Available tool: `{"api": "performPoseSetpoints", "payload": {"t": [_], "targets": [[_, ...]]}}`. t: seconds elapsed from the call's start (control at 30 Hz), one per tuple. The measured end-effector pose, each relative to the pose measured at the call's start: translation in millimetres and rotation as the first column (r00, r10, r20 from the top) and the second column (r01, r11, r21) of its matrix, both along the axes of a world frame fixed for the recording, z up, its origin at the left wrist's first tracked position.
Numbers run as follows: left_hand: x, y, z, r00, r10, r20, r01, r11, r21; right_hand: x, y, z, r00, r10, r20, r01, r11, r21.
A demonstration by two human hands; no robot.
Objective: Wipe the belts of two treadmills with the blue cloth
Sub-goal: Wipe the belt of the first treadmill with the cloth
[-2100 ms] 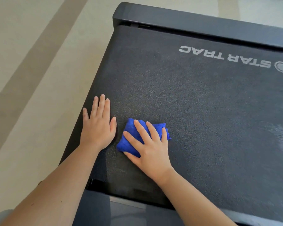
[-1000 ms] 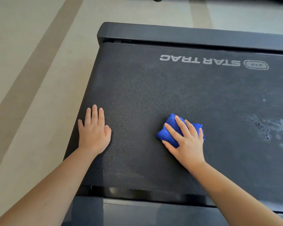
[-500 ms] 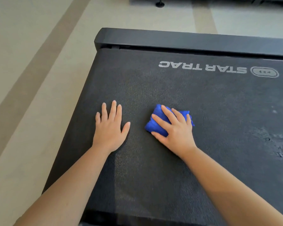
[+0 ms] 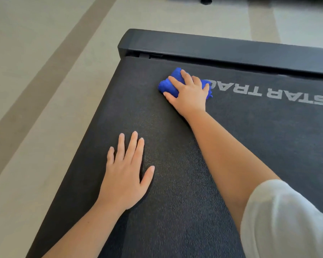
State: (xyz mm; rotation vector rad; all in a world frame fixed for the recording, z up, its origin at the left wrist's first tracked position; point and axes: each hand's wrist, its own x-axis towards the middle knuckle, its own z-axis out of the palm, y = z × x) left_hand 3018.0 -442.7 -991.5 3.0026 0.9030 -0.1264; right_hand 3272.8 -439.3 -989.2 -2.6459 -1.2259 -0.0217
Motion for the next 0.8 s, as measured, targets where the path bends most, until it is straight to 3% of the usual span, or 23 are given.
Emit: {"api": "performPoseSetpoints", "payload": {"t": [0.17, 0.37, 0.6, 0.8], "targets": [[-1.7, -2.9, 2.5, 1.000, 0.011, -0.014, -0.012, 1.000, -0.011, -53.7, -70.7, -9.4, 0.990, 0.096, 0.105, -0.114, 0.976, 0.184], [-2.0, -3.3, 0.4, 1.000, 0.014, -0.011, -0.015, 1.000, -0.024, -70.9, -129.2, -11.8, 0.946, 0.293, 0.141, -0.316, 0.932, 0.177], [-1.0, -2.2, -2.4, 1.000, 0.010, 0.000, -0.010, 1.000, 0.027, 38.6, -50.7, -4.5, 0.999, -0.019, 0.026, 0.018, 0.998, 0.060], [-1.2, -2.0, -1.5, 1.000, -0.002, 0.016, 0.001, 0.999, 0.040, 42.7, -45.9, -2.8, 0.999, -0.047, -0.005, 0.047, 0.998, 0.033]]}}
